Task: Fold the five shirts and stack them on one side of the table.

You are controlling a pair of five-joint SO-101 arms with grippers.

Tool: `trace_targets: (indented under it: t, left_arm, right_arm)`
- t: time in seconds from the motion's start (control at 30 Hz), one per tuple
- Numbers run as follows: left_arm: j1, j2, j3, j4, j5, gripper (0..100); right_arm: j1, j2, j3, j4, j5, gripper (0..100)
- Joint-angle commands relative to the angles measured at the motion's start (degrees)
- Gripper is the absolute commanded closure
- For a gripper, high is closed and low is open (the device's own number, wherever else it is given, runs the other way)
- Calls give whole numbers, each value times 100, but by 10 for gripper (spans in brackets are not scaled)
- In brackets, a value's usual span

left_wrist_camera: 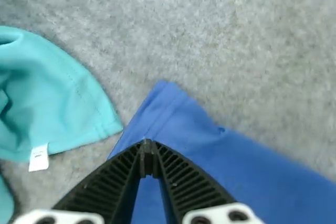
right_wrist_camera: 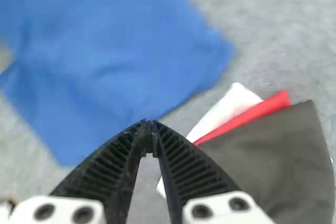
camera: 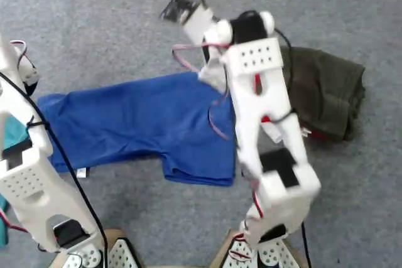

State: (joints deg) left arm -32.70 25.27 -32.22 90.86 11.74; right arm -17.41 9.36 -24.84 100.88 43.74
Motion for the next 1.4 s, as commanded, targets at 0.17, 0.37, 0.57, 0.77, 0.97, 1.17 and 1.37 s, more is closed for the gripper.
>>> trace_targets:
  t: [0.17, 0.37, 0.57, 0.77, 0.97, 1.17, 1.37]
  left_arm:
    - [-48, -879, -198, 756, -378, 971]
    - [-48, -1556, 1007, 782, -484, 971]
    - [-303, -2760, 3125, 176, -695, 971]
    - [-558, -3974, 5262, -1125, -703, 971]
    - [-576, -4343, 6237, -1626, -695, 971]
    - [-549, -4334, 6360, -1952, -695, 971]
    - [-549, -4334, 6369, -2075, -695, 971]
  right_arm:
    - [-844, -2809, 3556, -774, 668, 978]
    - [-1424, -4092, 5745, -1574, 668, 855]
    - [-1653, -4400, 7257, -2207, 659, 842]
    - [-1653, -4400, 8127, -3332, 633, 841]
    - [-1653, -4391, 8295, -3640, 475, 797]
    - [-1969, -4391, 8312, -3587, 475, 773]
    - [-2365, -4259, 8910, -4141, 185, 783]
